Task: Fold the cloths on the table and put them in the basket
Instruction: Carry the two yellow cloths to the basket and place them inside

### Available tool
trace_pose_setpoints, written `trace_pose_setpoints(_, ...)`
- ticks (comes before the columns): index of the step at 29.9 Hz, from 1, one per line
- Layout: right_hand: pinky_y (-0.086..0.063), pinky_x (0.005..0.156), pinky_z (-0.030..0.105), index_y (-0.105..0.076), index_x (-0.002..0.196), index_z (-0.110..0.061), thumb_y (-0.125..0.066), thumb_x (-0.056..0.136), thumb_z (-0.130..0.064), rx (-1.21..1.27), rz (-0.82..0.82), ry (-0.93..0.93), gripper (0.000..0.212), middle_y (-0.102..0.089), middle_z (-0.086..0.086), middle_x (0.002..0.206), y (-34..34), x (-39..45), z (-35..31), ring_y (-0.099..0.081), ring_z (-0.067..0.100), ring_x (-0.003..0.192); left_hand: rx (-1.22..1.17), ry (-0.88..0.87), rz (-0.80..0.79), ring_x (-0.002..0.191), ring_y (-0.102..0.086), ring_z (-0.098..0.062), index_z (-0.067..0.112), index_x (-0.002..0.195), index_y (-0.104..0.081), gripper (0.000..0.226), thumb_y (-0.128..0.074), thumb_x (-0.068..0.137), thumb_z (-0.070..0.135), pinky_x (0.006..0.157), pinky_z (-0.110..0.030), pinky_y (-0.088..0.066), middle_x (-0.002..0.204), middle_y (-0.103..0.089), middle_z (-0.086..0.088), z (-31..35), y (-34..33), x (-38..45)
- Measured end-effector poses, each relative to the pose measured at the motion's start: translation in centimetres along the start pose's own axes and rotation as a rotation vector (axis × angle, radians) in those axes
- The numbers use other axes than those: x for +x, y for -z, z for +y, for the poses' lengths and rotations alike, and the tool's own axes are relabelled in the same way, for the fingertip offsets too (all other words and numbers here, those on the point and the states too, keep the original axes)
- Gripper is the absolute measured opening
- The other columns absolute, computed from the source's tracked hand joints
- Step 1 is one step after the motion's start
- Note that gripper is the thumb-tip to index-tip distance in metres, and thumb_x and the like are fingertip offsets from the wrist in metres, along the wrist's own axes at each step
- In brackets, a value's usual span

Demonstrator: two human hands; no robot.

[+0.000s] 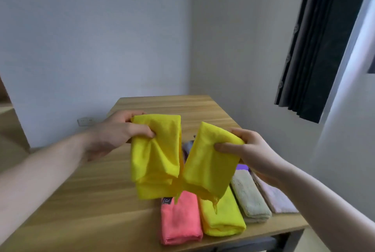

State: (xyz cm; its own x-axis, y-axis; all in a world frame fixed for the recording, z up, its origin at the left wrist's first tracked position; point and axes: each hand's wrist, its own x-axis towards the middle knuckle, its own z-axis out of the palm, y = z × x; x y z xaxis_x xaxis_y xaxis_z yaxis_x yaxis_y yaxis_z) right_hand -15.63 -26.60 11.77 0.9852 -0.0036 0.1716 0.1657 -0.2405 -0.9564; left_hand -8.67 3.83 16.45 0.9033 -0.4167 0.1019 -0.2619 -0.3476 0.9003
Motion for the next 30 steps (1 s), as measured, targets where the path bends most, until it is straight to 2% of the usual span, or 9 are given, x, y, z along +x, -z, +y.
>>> trace_pose_setpoints(4,-0.058,0.064,0.029,-0.075,0.100,-0.018,-0.080,0.085,-0.013,-0.075,0.003,0.014,0.016,-0.076,0.007,0.092,3.8,0.6,1.4,-0.074,0.024,0.084,-0.056,-0.022,-0.009,0.092,-0.065,-0.025,0.000,0.103,-0.067,0.047,-0.078,0.062,0.021,0.089,-0.046,-0.049,0.110,-0.067,-0.028,0.3,-3.6,3.7)
trace_pose_setpoints(6,-0.058,0.069,0.044,-0.073,0.094,-0.016,-0.082,0.084,-0.014,-0.156,0.024,-0.030,0.013,-0.075,0.011,0.090,7.3,3.3,4.0,-0.072,0.031,0.083,-0.068,-0.020,-0.082,0.091,-0.065,-0.024,0.000,0.101,-0.067,0.041,-0.076,0.065,0.019,0.085,-0.042,-0.050,0.103,-0.070,-0.024,-0.7,-6.3,9.4)
trace_pose_setpoints(8,-0.057,0.079,0.053,-0.073,0.091,-0.017,-0.083,0.082,-0.015,-0.192,0.021,-0.017,0.014,-0.075,0.010,0.091,7.5,3.3,4.4,-0.071,0.035,0.089,-0.082,-0.014,-0.110,0.088,-0.067,-0.020,0.003,0.097,-0.068,0.035,-0.076,0.067,0.017,0.076,-0.031,-0.053,0.092,-0.071,-0.015,-0.4,-7.0,9.8)
trace_pose_setpoints(10,-0.056,0.077,0.049,-0.072,0.090,-0.017,-0.083,0.078,-0.020,-0.231,0.032,-0.075,0.016,-0.075,0.006,0.089,10.0,4.5,5.6,-0.071,0.030,0.086,-0.095,0.022,-0.169,0.088,-0.069,-0.019,0.004,0.097,-0.069,0.034,-0.078,0.068,0.018,0.075,-0.028,-0.055,0.092,-0.072,-0.011,-0.6,-8.5,13.3)
trace_pose_setpoints(14,-0.049,0.065,0.025,-0.070,0.086,-0.020,-0.081,0.080,-0.014,-0.294,0.055,-0.148,0.013,-0.071,-0.005,0.077,13.6,5.4,3.9,-0.062,0.007,0.069,-0.062,0.047,-0.194,0.090,-0.068,-0.022,0.009,0.097,-0.071,0.037,-0.084,0.068,0.026,0.086,-0.039,-0.052,0.097,-0.073,-0.018,1.6,-10.5,16.0)
trace_pose_setpoints(18,-0.052,0.064,0.025,-0.070,0.088,-0.026,-0.078,0.076,-0.020,-0.413,0.096,-0.220,0.015,-0.071,-0.011,0.079,17.9,5.0,-0.6,-0.064,0.005,0.071,-0.027,0.071,-0.210,0.081,-0.064,-0.011,0.013,0.095,-0.071,0.033,-0.089,0.071,0.026,0.074,-0.027,-0.050,0.083,-0.070,-0.001,7.0,-12.3,17.8)
trace_pose_setpoints(21,-0.050,0.060,0.018,-0.069,0.086,-0.030,-0.075,0.076,-0.018,-0.453,0.107,-0.287,0.017,-0.070,-0.016,0.081,22.3,3.6,-4.7,-0.064,0.004,0.075,0.010,0.133,-0.203,0.079,-0.061,-0.011,0.016,0.096,-0.070,0.026,-0.088,0.078,0.021,0.075,-0.029,-0.048,0.082,-0.068,0.002,12.6,-13.7,18.0)
trace_pose_setpoints(26,-0.047,0.055,0.014,-0.068,0.084,-0.032,-0.073,0.077,-0.016,-0.523,0.117,-0.381,0.018,-0.069,-0.016,0.076,27.4,0.0,-11.2,-0.062,0.000,0.075,0.087,0.206,-0.167,0.072,-0.057,-0.008,0.028,0.092,-0.068,0.031,-0.084,0.071,0.046,0.071,-0.030,-0.046,0.075,-0.065,0.009,20.1,-16.0,15.2)
trace_pose_setpoints(30,-0.046,0.054,0.012,-0.067,0.082,-0.031,-0.072,0.076,-0.015,-0.470,0.201,-0.436,0.018,-0.067,-0.018,0.073,30.8,-2.6,-14.5,-0.061,-0.002,0.074,0.102,0.248,-0.203,0.074,-0.060,-0.005,0.025,0.094,-0.069,0.021,-0.085,0.080,0.024,0.072,-0.028,-0.049,0.078,-0.068,0.007,23.9,-18.9,13.8)
